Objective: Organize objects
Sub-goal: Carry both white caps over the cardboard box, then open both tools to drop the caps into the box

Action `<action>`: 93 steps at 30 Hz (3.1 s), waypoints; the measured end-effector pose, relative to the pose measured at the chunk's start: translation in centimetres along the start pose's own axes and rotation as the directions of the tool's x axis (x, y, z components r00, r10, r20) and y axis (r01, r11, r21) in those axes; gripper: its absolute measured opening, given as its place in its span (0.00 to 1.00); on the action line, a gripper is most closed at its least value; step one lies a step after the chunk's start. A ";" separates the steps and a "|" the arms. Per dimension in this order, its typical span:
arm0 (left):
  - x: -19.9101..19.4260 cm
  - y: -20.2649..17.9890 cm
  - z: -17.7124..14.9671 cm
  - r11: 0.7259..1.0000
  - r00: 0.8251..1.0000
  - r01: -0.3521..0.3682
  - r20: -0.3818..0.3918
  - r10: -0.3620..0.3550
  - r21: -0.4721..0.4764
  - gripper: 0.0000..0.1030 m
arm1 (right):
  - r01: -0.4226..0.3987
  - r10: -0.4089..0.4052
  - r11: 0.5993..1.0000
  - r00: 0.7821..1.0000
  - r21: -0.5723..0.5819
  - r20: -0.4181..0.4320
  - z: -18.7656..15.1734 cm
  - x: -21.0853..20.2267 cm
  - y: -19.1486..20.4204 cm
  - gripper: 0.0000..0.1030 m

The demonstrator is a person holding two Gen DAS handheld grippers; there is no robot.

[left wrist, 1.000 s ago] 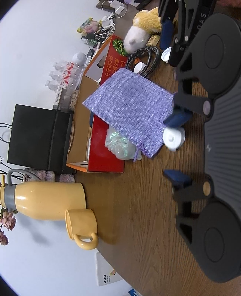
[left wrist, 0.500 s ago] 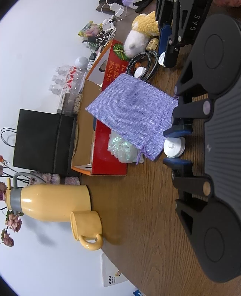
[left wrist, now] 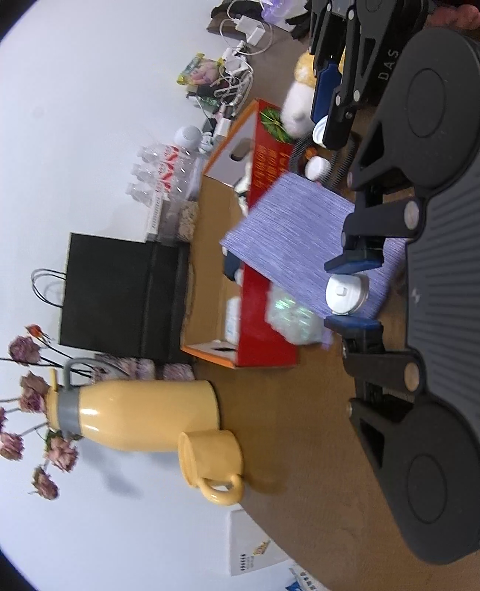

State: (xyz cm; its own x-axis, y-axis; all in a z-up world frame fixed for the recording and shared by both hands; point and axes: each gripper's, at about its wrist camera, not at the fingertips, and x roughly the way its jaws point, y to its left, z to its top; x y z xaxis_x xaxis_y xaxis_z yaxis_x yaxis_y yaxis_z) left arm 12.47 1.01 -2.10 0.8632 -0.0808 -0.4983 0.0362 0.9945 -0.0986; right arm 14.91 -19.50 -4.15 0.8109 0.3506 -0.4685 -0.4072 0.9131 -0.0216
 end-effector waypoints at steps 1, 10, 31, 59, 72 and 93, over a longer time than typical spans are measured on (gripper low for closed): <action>0.0 -0.2 0.4 1.000 1.000 0.003 0.007 -0.003 0.002 0.22 | 0.001 -0.001 1.000 1.000 0.001 0.008 0.3 -0.1 -0.1 0.29; 1.0 -2.1 4.5 1.000 0.997 0.021 0.077 -0.022 0.012 0.22 | 0.030 -0.032 0.999 0.995 0.021 0.099 3.9 0.0 -2.1 0.29; 6.9 -5.5 11.3 0.998 0.992 -0.016 0.128 0.008 0.059 0.22 | 0.060 -0.062 0.998 0.990 0.016 0.130 9.8 5.4 -5.8 0.29; 16.7 -2.9 14.0 0.997 0.998 -0.064 0.008 0.063 0.037 0.22 | 0.057 -0.055 0.997 0.997 0.056 -0.045 10.4 14.3 -10.5 0.29; 16.2 -3.7 14.2 0.993 0.994 -0.105 0.044 0.102 0.057 0.98 | 0.100 -0.099 0.995 0.994 0.014 -0.039 10.4 14.2 -9.7 1.00; 13.1 -3.9 13.7 0.993 0.992 -0.099 0.083 0.094 0.058 0.99 | 0.110 -0.110 0.994 0.993 -0.006 0.053 10.7 10.8 -8.7 1.00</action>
State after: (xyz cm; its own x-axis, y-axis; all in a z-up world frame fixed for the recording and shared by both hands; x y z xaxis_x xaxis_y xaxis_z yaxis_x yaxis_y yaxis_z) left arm 30.52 -2.97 3.55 0.9018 0.0194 -0.4317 -0.0205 0.9998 0.0019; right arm 31.66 -21.39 0.47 0.8717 0.2587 -0.4161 -0.3179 0.9449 -0.0785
